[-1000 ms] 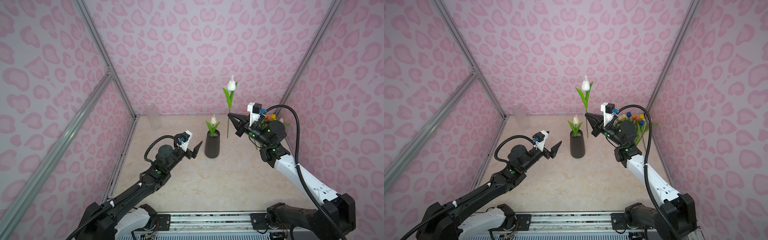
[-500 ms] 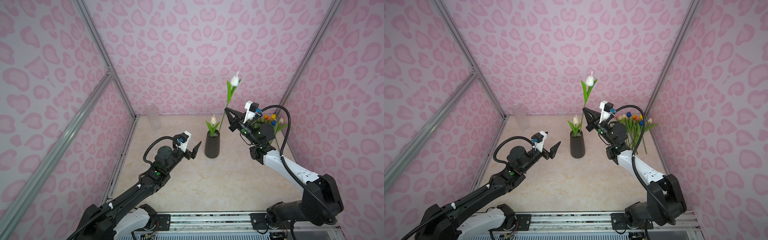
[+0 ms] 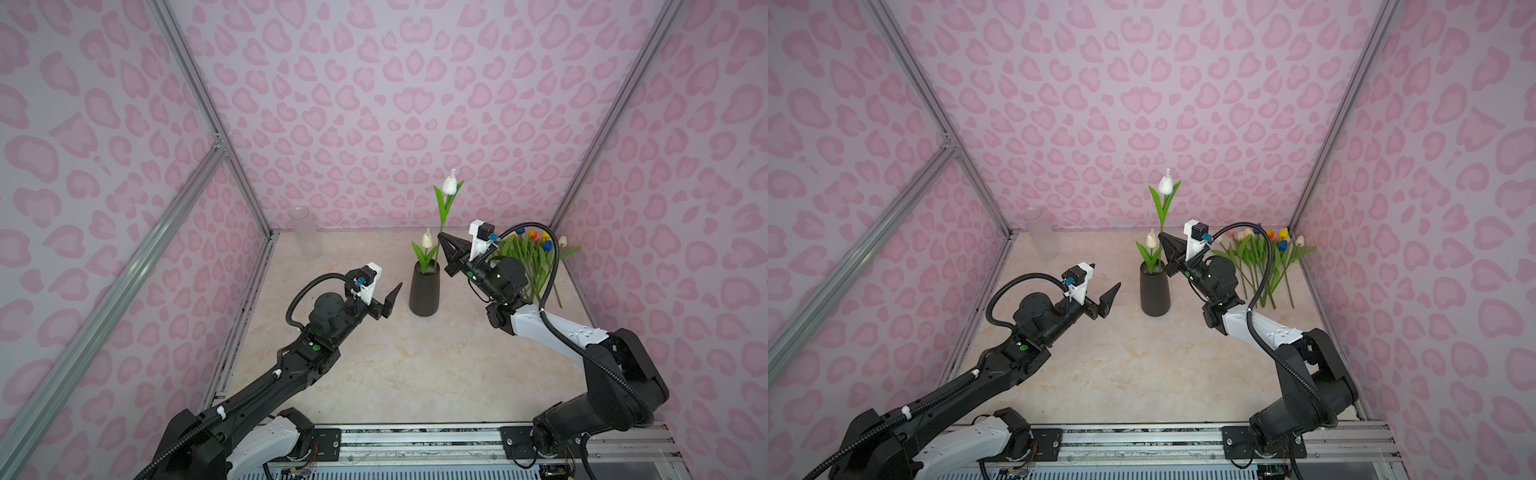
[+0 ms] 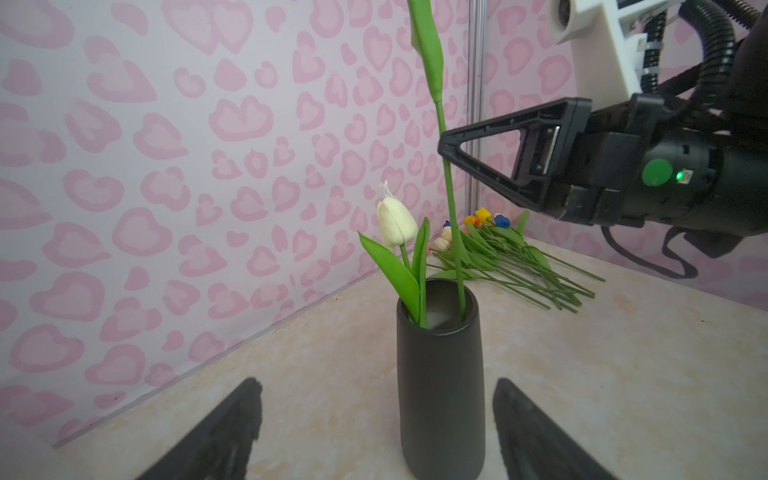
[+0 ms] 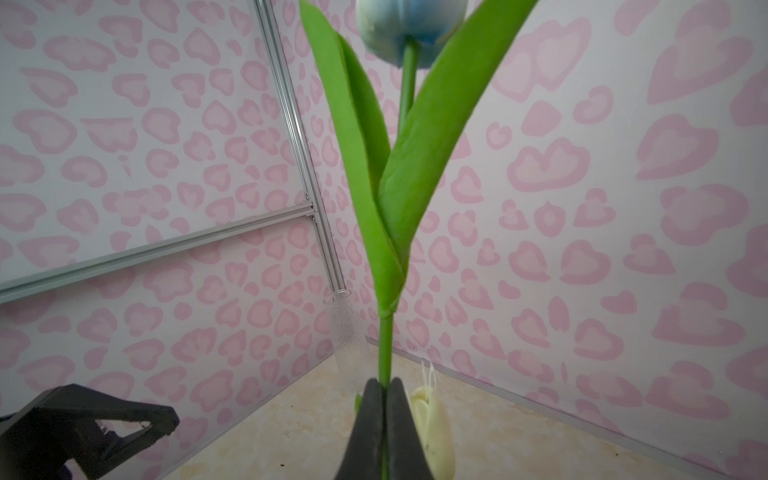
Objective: Arrange the flowers into the vase
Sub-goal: 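Lower the pale blue tulip stem into the vase and open the right gripper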
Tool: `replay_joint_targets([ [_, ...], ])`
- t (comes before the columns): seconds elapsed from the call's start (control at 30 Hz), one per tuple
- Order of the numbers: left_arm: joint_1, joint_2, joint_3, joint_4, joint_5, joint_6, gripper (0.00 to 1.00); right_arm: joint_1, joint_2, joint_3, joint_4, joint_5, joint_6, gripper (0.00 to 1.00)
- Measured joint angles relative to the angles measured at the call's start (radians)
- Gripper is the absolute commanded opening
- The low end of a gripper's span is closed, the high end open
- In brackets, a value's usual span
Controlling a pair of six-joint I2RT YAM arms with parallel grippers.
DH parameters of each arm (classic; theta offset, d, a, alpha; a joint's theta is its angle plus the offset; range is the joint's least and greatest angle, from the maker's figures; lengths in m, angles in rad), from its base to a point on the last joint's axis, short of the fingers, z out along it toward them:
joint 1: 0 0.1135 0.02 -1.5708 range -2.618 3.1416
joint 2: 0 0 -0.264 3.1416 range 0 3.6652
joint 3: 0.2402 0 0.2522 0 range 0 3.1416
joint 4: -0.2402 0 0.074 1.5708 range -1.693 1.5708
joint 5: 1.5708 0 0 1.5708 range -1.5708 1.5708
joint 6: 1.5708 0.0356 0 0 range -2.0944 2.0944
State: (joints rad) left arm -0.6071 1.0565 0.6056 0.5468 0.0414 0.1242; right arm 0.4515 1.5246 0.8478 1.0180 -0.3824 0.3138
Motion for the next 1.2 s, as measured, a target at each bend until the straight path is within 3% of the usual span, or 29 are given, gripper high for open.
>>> replay_joint_targets([
  [0.43, 0.0, 0.022, 0.012, -0.009, 0.0, 0.006, 0.88, 0.007, 0.063, -0.051, 0.04, -0.003, -0.06, 0.0],
  [0.7, 0.0, 0.041, 0.023, -0.008, 0.003, 0.007, 0.88, 0.019, 0.03, -0.095, 0.035, -0.003, -0.071, 0.18],
  [1.2, 0.0, 0.031, 0.032, -0.006, 0.008, 0.011, 0.88, 0.021, -0.06, -0.117, -0.015, 0.024, -0.099, 0.32],
])
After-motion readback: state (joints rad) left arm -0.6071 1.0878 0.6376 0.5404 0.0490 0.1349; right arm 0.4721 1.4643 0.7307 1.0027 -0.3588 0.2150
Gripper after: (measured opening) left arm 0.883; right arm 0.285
